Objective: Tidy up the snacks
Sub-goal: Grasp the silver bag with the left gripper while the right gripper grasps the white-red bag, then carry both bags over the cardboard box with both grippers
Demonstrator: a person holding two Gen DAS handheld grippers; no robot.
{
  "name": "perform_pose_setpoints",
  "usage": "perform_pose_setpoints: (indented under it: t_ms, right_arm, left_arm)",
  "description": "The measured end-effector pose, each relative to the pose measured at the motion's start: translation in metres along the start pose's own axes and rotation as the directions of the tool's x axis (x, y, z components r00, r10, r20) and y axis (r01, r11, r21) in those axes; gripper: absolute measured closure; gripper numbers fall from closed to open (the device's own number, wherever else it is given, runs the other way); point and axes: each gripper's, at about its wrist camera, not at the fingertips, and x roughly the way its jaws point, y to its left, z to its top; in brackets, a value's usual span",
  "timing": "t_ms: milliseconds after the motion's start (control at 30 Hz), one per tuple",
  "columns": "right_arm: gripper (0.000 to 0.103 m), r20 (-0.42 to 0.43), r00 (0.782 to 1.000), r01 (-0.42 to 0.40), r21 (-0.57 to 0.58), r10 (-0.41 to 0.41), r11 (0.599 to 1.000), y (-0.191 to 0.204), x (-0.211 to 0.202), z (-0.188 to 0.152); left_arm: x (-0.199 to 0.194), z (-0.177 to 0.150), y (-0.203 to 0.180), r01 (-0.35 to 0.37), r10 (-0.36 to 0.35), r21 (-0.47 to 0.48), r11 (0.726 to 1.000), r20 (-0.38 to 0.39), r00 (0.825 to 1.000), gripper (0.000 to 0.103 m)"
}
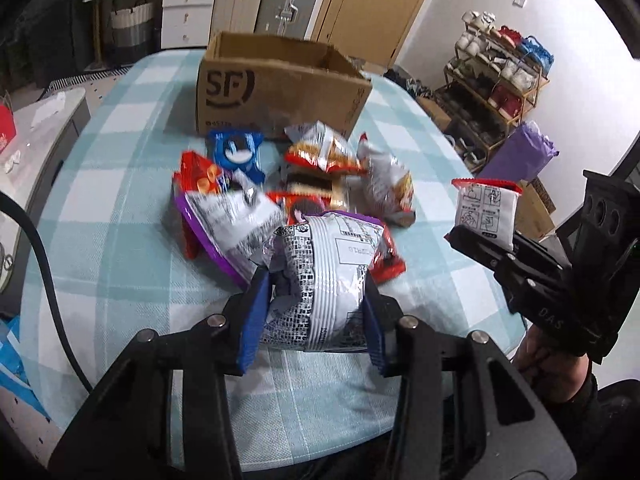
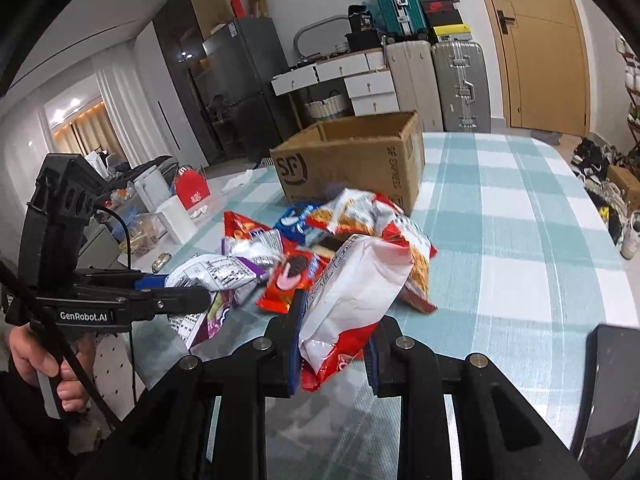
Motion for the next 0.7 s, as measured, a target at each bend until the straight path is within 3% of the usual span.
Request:
perform_pose_setpoints:
  t_ms: [333, 700]
  right_arm:
    - [0.078, 0.031, 0.998, -0.051, -0.025, 0.052, 0.998, 0.013, -0.002, 0.039]
    - [0.078, 0.086, 0.987, -0.134, -0.034, 0.136, 0.99, 0.011, 0.004, 0.119]
  left_arm:
    - [-0.026, 0.038, 0.006, 0.001, -0.003, 0.021, 1.0, 0.083, 0.997, 0.063]
    - [-0.051, 0.125, 0.022, -0.013, 0.008, 0.026, 1.0, 0.181, 0.984, 0.063]
